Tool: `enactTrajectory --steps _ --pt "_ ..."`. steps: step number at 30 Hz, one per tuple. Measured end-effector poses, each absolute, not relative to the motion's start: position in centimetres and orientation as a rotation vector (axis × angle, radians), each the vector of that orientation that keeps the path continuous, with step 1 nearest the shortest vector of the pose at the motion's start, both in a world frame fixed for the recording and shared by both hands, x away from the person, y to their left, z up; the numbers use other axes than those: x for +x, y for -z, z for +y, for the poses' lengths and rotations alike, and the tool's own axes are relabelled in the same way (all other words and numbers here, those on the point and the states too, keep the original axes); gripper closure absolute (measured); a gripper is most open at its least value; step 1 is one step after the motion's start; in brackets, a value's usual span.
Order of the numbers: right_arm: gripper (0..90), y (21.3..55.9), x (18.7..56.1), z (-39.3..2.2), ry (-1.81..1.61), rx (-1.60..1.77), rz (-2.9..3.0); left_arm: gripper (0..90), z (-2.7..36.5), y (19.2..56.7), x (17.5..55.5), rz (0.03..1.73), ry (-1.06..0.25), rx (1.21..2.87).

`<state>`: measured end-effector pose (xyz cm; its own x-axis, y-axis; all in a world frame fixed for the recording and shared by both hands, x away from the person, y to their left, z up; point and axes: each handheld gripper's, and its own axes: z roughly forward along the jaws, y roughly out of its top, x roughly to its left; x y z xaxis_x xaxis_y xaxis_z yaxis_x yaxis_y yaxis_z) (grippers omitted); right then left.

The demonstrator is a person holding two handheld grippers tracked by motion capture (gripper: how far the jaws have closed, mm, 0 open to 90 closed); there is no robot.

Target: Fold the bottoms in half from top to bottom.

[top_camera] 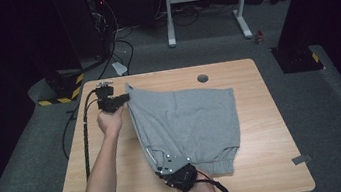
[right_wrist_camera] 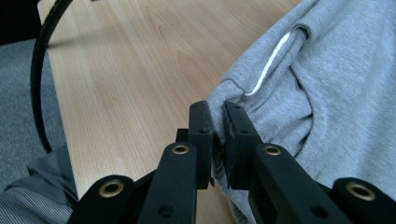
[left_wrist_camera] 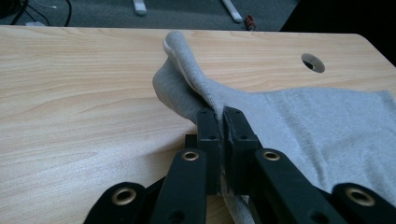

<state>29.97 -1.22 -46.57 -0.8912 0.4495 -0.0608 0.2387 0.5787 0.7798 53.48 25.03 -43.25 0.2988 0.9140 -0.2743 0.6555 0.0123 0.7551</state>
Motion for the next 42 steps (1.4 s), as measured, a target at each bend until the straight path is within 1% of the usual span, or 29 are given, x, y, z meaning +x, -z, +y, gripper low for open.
enactTrajectory --steps 7,9,14,28,35,42 --pt "83.4 46.1 30.1 -1.4 -1.233 0.559 2.566 86.3 25.2 42.8 53.3 1.428 -0.369 1.696" --pt "83.4 45.9 30.2 -1.5 -1.242 0.565 2.570 86.3 25.0 42.3 53.4 1.416 -0.388 1.734" --pt "83.4 45.5 30.2 -1.7 -1.255 0.564 2.564 86.3 24.8 40.9 53.1 1.377 -0.404 1.726" --pt "83.4 44.8 30.0 -1.4 -1.286 0.559 2.564 86.4 26.4 40.1 52.4 1.398 -0.422 1.716" --pt "83.4 44.4 29.9 -0.9 -1.292 0.528 2.573 86.4 27.2 39.5 51.8 1.373 -0.423 1.704" --pt "83.5 44.4 30.1 -0.5 -1.301 0.523 2.590 86.5 28.6 39.1 51.3 1.384 -0.429 1.700"
